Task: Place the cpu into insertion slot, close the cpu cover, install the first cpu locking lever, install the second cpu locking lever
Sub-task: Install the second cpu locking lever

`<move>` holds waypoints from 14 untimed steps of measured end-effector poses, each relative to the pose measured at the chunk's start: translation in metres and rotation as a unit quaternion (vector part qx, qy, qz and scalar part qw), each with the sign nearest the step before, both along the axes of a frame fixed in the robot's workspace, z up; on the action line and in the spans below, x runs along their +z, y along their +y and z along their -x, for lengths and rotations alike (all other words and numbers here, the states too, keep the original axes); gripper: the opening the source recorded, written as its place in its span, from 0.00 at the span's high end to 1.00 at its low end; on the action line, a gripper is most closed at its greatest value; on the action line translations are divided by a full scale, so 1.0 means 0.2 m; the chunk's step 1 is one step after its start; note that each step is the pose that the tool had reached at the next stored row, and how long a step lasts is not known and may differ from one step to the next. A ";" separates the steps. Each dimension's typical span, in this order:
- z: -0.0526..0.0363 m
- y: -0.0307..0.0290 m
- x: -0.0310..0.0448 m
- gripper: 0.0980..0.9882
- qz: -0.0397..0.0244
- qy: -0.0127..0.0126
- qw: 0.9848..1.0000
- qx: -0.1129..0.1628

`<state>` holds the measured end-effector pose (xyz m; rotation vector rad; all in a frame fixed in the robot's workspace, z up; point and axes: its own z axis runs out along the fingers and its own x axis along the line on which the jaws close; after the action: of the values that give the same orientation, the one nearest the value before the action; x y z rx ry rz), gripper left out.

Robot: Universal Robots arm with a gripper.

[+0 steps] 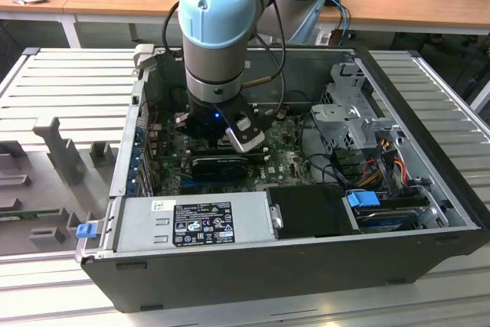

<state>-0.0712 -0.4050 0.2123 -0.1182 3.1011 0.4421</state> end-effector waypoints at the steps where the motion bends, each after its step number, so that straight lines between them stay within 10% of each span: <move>1: 0.000 -0.001 -0.002 0.99 -0.001 0.000 1.000 0.000; 14: 0.011 -0.010 -0.066 0.99 -0.025 0.000 1.000 0.000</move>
<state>-0.0733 -0.4071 0.1991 -0.1177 3.0870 0.5206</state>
